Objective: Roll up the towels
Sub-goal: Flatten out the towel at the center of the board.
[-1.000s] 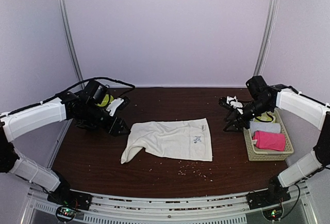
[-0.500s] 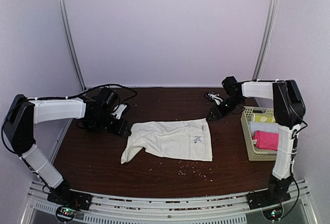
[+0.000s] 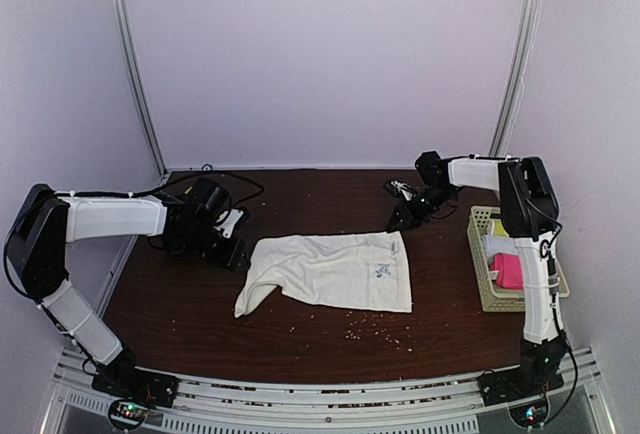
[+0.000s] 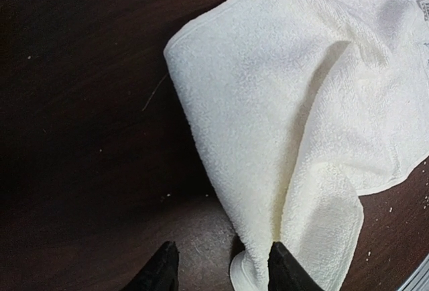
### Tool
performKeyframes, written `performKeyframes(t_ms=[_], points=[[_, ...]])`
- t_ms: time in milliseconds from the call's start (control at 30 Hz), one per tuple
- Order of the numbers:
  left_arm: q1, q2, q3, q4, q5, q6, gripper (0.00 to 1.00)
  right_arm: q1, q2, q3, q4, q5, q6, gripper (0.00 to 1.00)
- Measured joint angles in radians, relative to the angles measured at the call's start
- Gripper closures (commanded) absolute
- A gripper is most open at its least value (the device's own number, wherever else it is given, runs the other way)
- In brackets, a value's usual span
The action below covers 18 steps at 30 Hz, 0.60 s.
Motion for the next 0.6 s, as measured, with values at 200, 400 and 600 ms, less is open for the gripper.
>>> performKeyframes(t_ms=[200,400,600], points=[[0.000,0.000,0.000,0.012,-0.028,-0.013,0.50,-0.018,-0.049,0.121,-0.023,-0.044,0.013,0.99],[0.006,0.000,0.000,0.023,-0.050,-0.018,0.49,-0.047,-0.244,0.133,-0.002,-0.031,-0.004,1.00],[0.023,0.010,-0.010,0.075,-0.053,-0.045,0.48,-0.049,-0.356,0.039,0.053,0.077,-0.049,1.00]])
